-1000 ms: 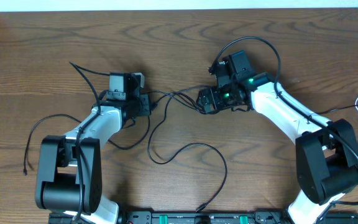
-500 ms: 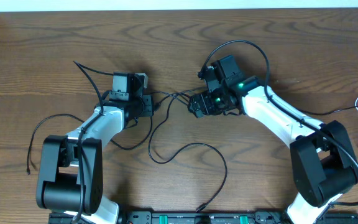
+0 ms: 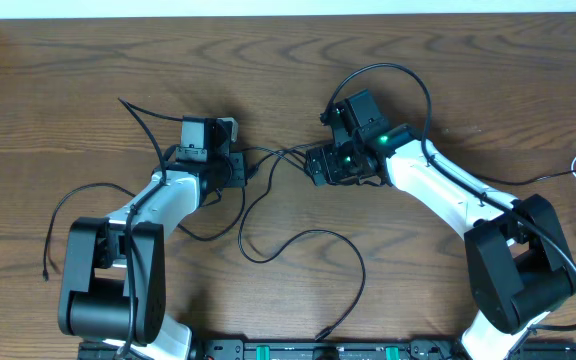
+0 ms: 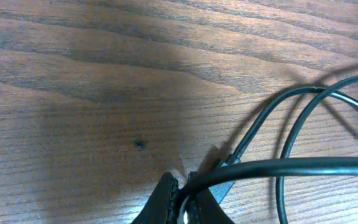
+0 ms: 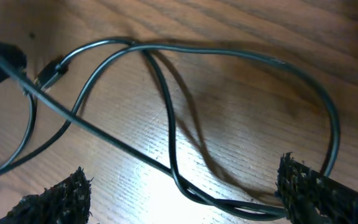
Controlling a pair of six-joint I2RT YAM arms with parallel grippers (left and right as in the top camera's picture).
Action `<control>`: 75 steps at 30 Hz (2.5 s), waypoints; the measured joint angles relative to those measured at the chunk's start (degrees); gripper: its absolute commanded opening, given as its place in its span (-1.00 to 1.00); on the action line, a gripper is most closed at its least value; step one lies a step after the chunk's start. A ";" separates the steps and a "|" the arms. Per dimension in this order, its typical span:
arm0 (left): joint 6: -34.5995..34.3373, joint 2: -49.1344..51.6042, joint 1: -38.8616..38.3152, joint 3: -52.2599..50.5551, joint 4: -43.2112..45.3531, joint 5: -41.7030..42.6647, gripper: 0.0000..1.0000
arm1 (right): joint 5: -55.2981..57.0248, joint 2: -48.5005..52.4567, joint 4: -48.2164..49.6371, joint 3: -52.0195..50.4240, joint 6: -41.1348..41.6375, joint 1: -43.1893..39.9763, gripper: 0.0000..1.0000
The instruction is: Untangle cables
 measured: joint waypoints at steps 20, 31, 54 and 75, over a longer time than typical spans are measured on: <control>0.00 0.00 0.00 0.00 -0.04 0.00 -0.85 | 1.40 4.26 0.44 0.00 3.48 1.84 0.81; 0.02 0.00 0.00 0.00 -0.04 0.00 -0.85 | 1.38 4.26 0.44 0.00 3.63 2.12 0.57; 0.02 0.00 0.00 0.00 -2.45 0.00 -0.85 | 1.42 4.28 1.92 0.00 3.76 2.80 0.12; 12.26 0.00 0.00 0.00 -6.99 -2.08 -0.85 | 0.98 4.70 6.51 0.00 7.41 2.80 0.42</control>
